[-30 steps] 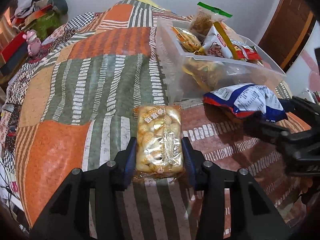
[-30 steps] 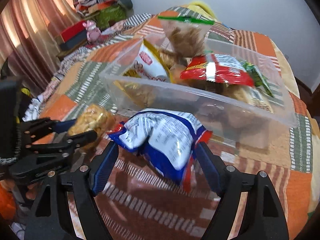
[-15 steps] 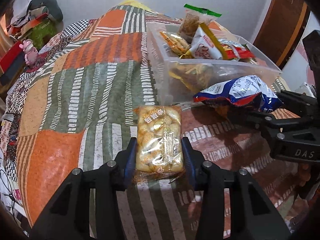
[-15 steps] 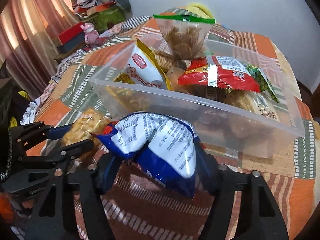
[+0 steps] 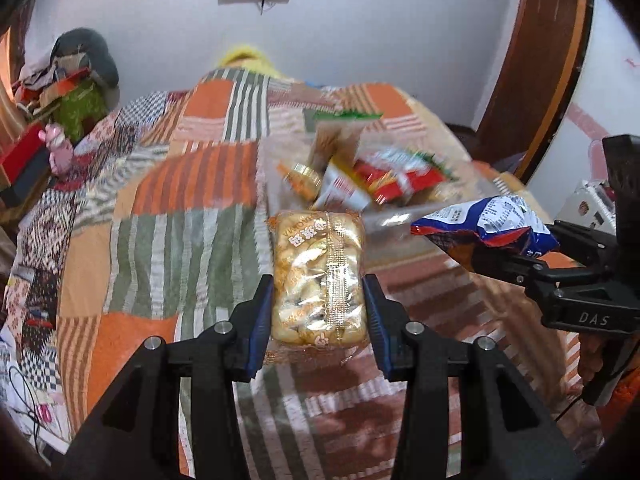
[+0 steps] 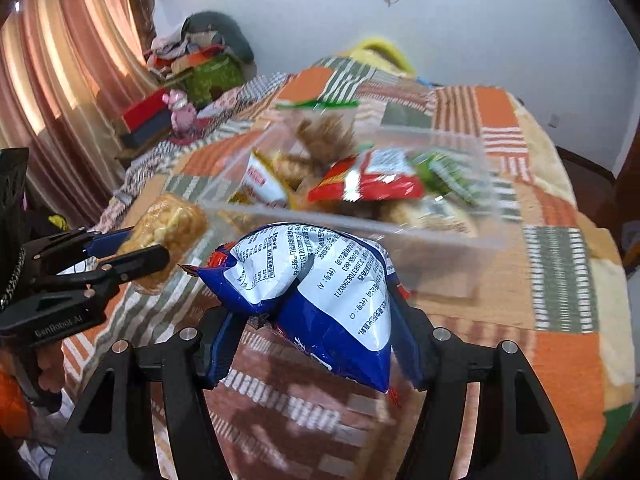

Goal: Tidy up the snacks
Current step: 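Carry both snacks over the clear box and release them inside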

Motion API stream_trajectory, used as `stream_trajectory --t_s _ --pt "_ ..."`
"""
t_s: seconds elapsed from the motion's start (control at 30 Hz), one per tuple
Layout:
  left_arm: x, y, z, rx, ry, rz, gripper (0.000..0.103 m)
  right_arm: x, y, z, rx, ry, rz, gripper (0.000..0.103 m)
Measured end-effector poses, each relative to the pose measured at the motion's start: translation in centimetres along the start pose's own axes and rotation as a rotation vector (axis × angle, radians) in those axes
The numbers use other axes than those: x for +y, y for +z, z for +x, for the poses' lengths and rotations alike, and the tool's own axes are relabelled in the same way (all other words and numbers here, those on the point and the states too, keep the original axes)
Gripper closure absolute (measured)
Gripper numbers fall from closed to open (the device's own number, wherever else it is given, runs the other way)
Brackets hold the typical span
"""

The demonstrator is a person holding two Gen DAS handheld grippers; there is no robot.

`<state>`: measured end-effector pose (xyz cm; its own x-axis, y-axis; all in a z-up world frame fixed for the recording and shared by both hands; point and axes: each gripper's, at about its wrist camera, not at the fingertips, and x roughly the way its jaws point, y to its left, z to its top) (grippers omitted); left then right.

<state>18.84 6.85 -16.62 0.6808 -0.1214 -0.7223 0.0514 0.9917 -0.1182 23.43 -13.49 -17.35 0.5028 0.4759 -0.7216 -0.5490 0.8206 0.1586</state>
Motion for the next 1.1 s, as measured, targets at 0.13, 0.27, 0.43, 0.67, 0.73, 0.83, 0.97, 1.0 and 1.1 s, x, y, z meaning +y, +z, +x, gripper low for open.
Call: stream_trajectory --t_s 0.13,0.27,0.43,0.67,0.73,0.83,0.97,1.0,1.1 --pt "-1.4 1.8 -0.7 -0.046 -0.017 0.022 0.06 -1.2 0.9 -1.5 -0.052 -0.023 0.029 0.041" --pt "-2.5 3.6 -0.2 -0.07 -0.035 0.038 0.06 -2.4 2.3 -2.3 -0.101 -0.069 0.04 0.041" --pt "-3.5 5.9 1.7 -0.079 -0.054 0.057 0.06 -3.5 4.3 -2.0 -0.142 -0.119 0.046 0.041" --pt "-3.9 7.8 6.2 -0.037 -0.07 0.051 0.06 -4.6 6.3 1.2 -0.135 -0.128 0.069 0.041" --pt "-4.1 8.3 7.4 -0.027 -0.068 0.053 0.06 -4.7 6.5 2.1 -0.128 -0.137 0.064 0.041" --pt "-4.0 9.0 9.1 -0.018 -0.062 0.052 0.06 -4.7 6.9 3.7 -0.113 -0.156 0.047 0.041" --pt "-3.8 9.4 10.4 -0.013 -0.071 0.044 0.06 -5.4 6.8 5.2 -0.08 -0.154 0.046 0.041" --pt "-3.9 9.4 10.6 -0.012 -0.067 0.051 0.06 -5.7 6.6 5.5 -0.072 -0.146 0.06 0.041" --pt "-4.4 8.9 11.1 -0.008 -0.055 0.074 0.06 -6.6 6.1 6.1 -0.037 -0.113 0.087 0.041"
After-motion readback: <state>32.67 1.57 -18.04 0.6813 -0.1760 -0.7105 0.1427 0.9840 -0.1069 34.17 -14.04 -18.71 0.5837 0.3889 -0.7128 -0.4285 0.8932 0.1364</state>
